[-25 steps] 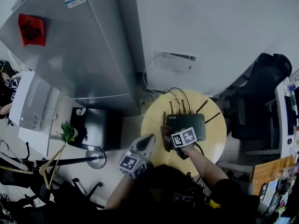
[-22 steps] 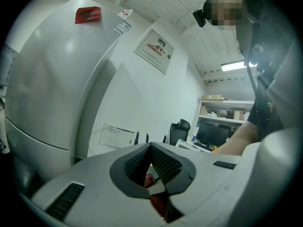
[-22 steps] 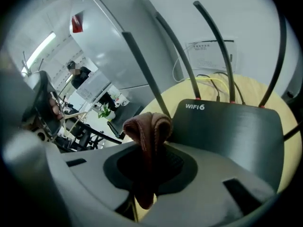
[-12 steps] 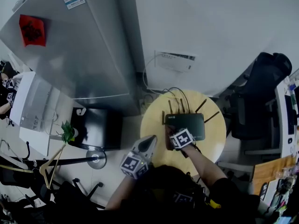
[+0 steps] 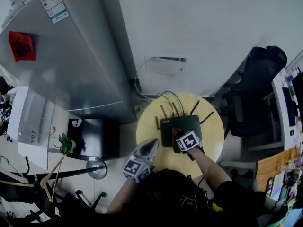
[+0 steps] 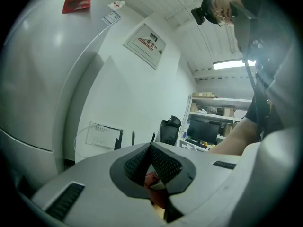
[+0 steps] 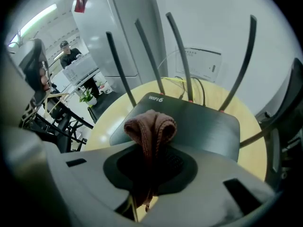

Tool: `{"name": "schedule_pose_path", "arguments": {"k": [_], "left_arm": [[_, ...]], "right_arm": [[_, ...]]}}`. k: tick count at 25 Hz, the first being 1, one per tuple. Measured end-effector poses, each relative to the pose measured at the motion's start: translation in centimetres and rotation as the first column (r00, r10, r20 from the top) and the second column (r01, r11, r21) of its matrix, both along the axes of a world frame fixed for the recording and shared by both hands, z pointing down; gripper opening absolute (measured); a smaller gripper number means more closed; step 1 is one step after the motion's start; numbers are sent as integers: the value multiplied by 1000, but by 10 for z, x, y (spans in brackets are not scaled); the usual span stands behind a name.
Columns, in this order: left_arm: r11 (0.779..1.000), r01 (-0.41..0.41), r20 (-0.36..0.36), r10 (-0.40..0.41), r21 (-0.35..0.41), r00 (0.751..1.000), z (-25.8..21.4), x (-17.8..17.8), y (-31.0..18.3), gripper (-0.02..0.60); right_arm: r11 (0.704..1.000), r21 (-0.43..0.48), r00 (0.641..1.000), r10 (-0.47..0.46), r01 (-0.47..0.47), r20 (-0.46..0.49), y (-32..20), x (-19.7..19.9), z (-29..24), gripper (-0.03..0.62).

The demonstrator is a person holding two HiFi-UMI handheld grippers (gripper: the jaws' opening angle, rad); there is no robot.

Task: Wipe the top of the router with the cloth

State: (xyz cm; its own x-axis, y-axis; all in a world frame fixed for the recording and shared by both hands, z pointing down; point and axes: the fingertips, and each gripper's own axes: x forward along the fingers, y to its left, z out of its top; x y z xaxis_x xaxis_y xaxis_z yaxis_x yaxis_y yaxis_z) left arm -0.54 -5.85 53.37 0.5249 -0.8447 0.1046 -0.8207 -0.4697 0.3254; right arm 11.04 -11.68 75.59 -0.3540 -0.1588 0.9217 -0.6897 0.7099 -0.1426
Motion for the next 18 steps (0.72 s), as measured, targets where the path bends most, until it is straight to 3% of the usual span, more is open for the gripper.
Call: {"name": "schedule_pose_path", "arguments": {"k": [11,18], "left_arm": [[996,-90,9,90,-12,996,2,30,-7,2],[995,-98,7,98,-13,995,1,35,-12,2]], "right_arm": [[994,21,993,110,-110,-32,-16,63,1,63],[978,16,978,207,-206,-36,-24,101,1,63]]}}
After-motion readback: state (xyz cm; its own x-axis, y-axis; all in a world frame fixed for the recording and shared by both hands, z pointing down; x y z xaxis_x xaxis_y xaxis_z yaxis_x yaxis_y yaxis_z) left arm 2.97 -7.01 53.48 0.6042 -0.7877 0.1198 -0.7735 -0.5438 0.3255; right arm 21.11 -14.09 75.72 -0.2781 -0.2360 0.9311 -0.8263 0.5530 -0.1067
